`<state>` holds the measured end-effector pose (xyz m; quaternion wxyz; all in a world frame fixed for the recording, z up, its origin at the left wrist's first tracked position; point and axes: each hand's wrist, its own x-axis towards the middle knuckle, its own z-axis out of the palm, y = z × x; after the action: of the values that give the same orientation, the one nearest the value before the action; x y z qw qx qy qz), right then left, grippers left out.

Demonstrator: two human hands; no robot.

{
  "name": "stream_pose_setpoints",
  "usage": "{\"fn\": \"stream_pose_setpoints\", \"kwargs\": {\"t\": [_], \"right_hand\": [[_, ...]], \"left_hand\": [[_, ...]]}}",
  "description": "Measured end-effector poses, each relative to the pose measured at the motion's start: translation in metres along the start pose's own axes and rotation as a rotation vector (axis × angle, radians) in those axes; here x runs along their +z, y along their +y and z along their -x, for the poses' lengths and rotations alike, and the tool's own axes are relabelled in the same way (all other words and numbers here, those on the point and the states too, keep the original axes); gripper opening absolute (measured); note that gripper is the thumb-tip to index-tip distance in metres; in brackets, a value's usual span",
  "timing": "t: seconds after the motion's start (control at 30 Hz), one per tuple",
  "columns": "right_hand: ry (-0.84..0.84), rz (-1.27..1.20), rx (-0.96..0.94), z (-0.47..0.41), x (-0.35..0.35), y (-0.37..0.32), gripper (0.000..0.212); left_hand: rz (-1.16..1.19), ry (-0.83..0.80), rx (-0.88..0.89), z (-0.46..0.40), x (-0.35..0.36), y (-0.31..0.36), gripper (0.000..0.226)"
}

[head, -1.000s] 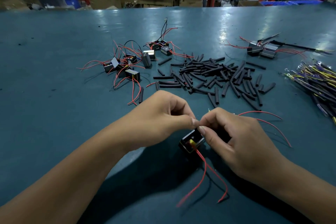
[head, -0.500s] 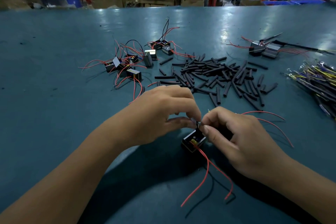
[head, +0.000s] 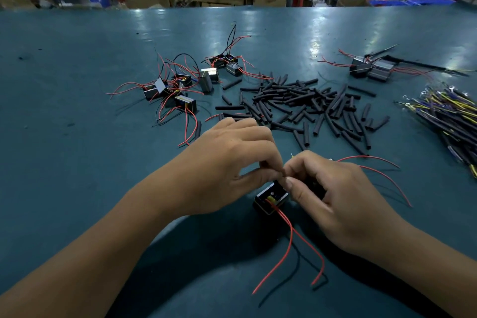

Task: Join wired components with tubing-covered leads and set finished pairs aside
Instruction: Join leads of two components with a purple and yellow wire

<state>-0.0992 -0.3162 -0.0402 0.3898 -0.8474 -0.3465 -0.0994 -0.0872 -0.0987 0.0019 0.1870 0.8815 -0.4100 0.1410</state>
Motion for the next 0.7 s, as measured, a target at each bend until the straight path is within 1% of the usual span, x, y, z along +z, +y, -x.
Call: {"fn": "stream_pose_setpoints", "kwargs": {"t": [0.13, 0.23, 0.33, 0.4, 0.47, 0.53, 0.57, 0.6, 0.7], "right_hand": [[0.023, 0.053, -0.017, 0.0003, 0.0003, -0.0029, 0.004], [0.025, 0.086, -0.021, 0.0012, 0.0009, -0.0037, 0.005], [0.035, 0.122, -0.033, 0.0012, 0.0011, -0.0048, 0.005], [0.038, 0.136, -0.034, 0.0006, 0.0021, -0.0055, 0.006], [0.036, 0.139, -0.032, 0.0, 0.003, -0.0056, 0.006], [0.034, 0.115, -0.028, 0.0, 0.0026, -0.0053, 0.005], [0.031, 0.091, -0.019, -0.0001, 0.0017, -0.005, 0.005], [0.024, 0.061, -0.003, -0.0004, 0.0004, -0.0044, 0.005], [-0.008, -0.005, 0.039, -0.0023, -0.0031, -0.0007, 0.007]], "left_hand": [[0.333, -0.058, -0.185, 0.0014, 0.0016, 0.0015, 0.011], [0.515, -0.1, -0.325, 0.0014, 0.0018, 0.0037, 0.014], [0.709, -0.113, -0.509, 0.0009, 0.0021, 0.0055, 0.017], [0.789, -0.121, -0.621, 0.0014, 0.0035, 0.0061, 0.017], [0.823, -0.128, -0.685, 0.0015, 0.0064, 0.0066, 0.019], [0.834, -0.129, -0.677, 0.001, 0.0052, 0.0061, 0.016], [0.8, -0.126, -0.619, 0.001, 0.0035, 0.0048, 0.016], [0.711, -0.129, -0.523, 0.0011, 0.0015, 0.0028, 0.015], [0.303, -0.087, -0.201, 0.0002, -0.0031, -0.0024, 0.003]]}}
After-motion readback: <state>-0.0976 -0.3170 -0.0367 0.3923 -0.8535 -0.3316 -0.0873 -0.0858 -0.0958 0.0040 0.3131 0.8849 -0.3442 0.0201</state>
